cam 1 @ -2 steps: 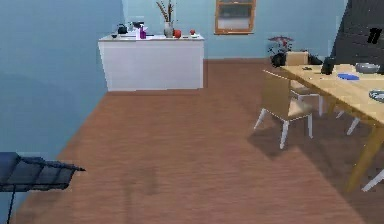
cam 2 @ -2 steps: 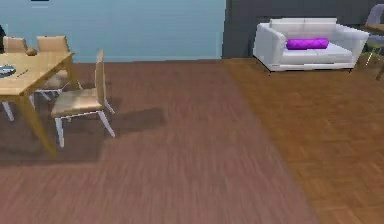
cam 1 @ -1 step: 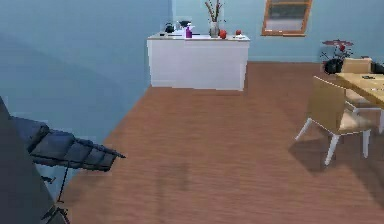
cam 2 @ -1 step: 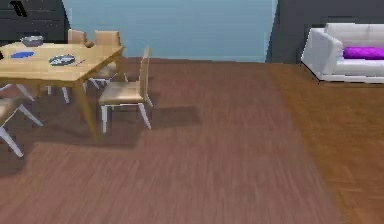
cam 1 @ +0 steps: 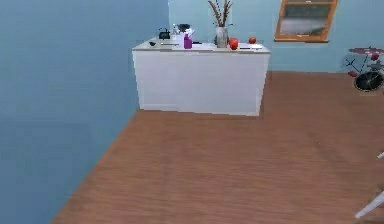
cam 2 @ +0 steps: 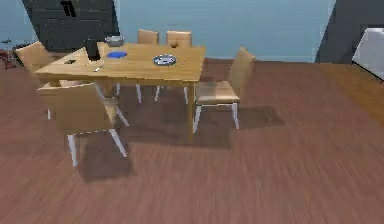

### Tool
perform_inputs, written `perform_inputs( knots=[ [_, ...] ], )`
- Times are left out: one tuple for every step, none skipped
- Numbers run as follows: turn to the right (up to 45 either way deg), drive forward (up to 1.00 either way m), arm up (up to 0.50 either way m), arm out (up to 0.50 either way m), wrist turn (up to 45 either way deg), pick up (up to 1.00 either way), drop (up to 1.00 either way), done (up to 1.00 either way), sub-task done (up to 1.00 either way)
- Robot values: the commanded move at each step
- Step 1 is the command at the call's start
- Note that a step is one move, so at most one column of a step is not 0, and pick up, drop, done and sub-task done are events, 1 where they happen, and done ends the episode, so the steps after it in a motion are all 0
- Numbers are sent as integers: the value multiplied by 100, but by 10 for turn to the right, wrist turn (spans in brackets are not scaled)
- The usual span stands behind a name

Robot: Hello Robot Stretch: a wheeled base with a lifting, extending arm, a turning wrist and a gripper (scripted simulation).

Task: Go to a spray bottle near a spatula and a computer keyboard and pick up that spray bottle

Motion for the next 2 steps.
perform_inputs(
  knots=[
    [0,100,0,0,0,0,0,0,0],
    [0,100,0,0,0,0,0,0,0]
  ],
)
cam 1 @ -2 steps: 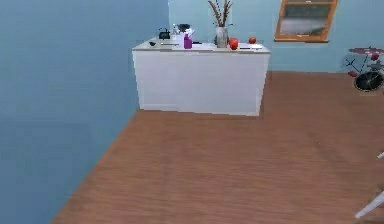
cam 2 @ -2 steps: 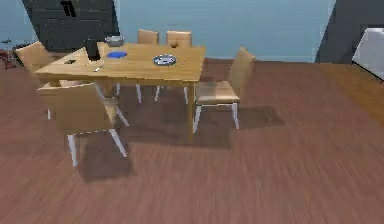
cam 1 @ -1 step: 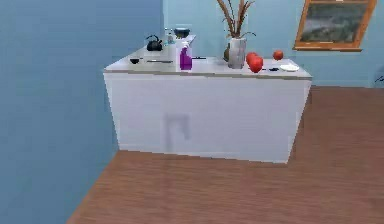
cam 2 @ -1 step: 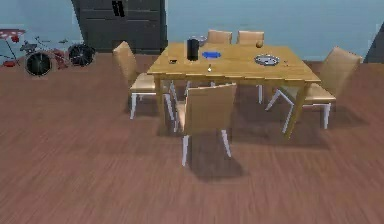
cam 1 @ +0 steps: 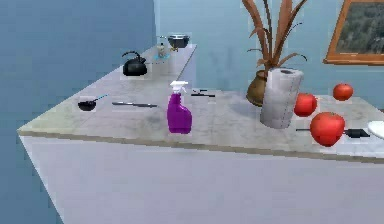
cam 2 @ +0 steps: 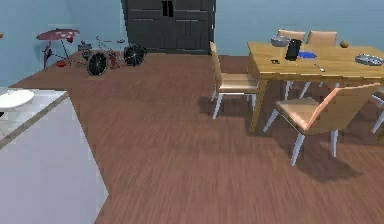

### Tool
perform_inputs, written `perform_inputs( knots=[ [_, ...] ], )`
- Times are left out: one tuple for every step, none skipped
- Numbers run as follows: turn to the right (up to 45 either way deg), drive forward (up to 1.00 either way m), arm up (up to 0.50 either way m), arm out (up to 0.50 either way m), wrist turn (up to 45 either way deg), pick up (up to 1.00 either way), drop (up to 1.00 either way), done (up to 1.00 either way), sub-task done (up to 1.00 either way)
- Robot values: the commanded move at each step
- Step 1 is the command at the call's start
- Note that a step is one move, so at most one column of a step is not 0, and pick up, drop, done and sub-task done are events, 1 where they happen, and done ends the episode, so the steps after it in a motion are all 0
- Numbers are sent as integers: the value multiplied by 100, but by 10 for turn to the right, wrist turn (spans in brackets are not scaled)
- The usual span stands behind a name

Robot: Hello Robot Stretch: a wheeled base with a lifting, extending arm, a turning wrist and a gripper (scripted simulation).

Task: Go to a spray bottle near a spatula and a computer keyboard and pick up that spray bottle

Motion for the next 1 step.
perform_inputs(
  knots=[
    [-30,0,0,0,0,0,0,0,0]
  ],
)
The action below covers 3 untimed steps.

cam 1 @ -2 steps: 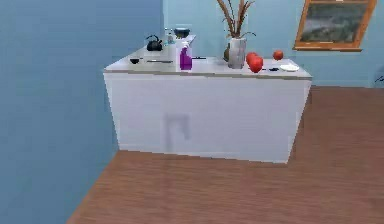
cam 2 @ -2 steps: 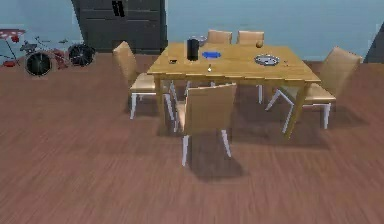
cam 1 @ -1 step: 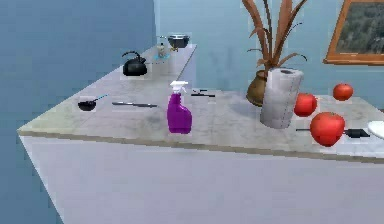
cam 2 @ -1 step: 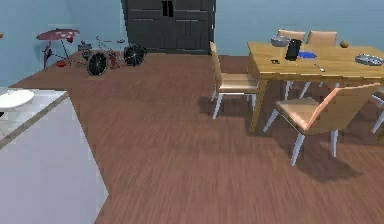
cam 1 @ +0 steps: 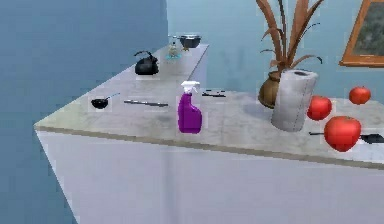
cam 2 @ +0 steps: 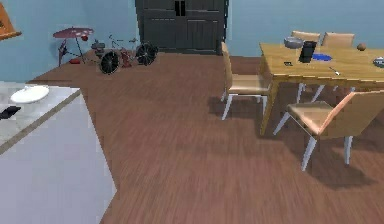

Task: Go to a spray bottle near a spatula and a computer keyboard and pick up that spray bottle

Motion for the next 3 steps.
perform_inputs(
  knots=[
    [0,5,0,0,0,0,0,0,0],
    [90,0,0,0,0,0,0,0,0],
    [0,10,0,0,0,0,0,0,0]
  ],
)
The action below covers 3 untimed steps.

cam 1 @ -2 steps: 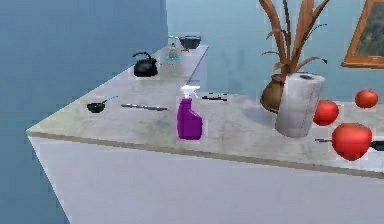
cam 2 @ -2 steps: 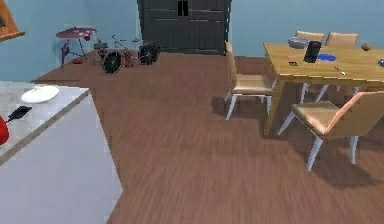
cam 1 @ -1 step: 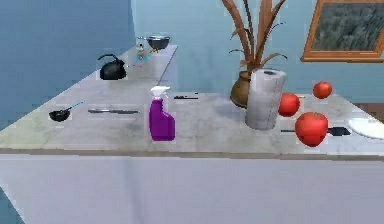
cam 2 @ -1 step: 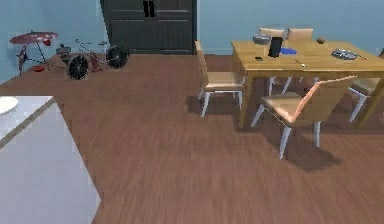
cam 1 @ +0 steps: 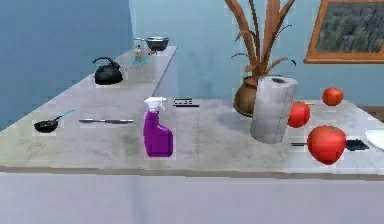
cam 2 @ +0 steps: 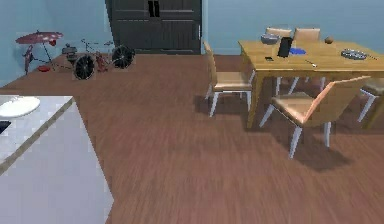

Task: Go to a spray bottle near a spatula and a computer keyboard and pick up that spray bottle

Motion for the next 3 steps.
perform_inputs(
  knots=[
    [-450,0,0,0,0,0,0,0,0],
    [-450,0,0,0,0,0,0,0,0],
    [-90,0,0,0,0,0,0,0,0]
  ],
)
